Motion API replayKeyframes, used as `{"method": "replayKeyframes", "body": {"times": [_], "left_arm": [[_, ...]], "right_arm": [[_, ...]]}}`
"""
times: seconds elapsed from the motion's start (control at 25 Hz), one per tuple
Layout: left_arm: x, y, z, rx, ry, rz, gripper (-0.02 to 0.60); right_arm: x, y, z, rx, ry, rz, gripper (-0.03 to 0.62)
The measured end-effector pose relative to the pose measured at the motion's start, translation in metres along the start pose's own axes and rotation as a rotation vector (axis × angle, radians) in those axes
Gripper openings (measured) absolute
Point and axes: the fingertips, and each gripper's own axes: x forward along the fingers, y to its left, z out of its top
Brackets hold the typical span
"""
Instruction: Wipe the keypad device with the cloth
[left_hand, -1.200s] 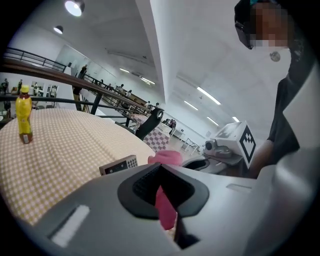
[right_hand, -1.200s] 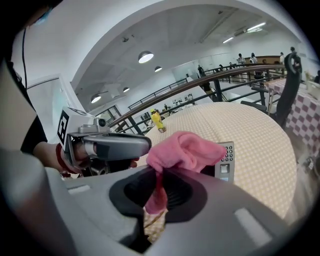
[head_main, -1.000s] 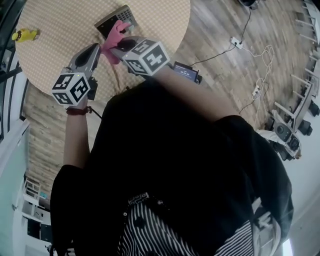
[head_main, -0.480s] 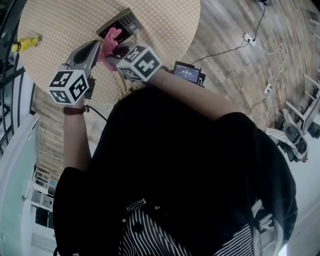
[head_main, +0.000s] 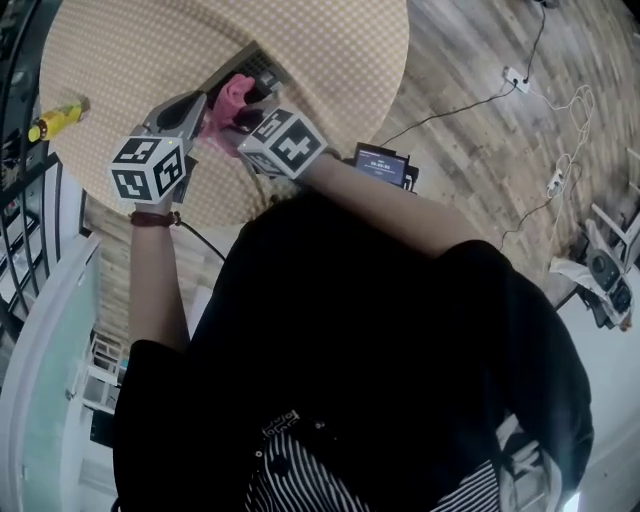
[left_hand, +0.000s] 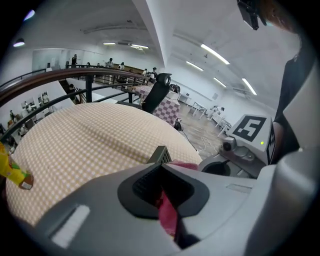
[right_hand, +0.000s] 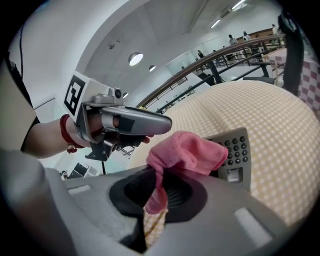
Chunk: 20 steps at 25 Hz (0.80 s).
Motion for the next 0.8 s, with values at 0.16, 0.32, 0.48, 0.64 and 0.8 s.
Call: {"method": "replayKeyframes", "body": {"times": [0.16,0.32,0.48,0.64,0.8], "left_arm": [[0.012,0.010,-0.003,0.038,0.046,0.028,0.003],[0.023,0.015,-0.011,0.033,0.075,0.044,0.003],[0.033,0.020,-0.014,0.020,0.091,0.057,0.003],[0.042,0.024,-0.016,-0.001,0.099,0.058,0.003],[0.048,0.025,-0.020,-0.016,0.122,0.042,0.003]], "right_arm": [[0.002,-0.013,0.003,0.003,-0.005,-0.022,0.044],[0.009,-0.008,-0.006,0.001,0.024,-0.013,0.044],[0.020,-0.008,-0.017,0.010,0.047,-0.012,0.044],[0.030,-0.013,-0.023,0.009,0.068,-0.038,0.044],[0.033,-0.012,-0.002,-0.053,0.028,-0.062,0.044]]}}
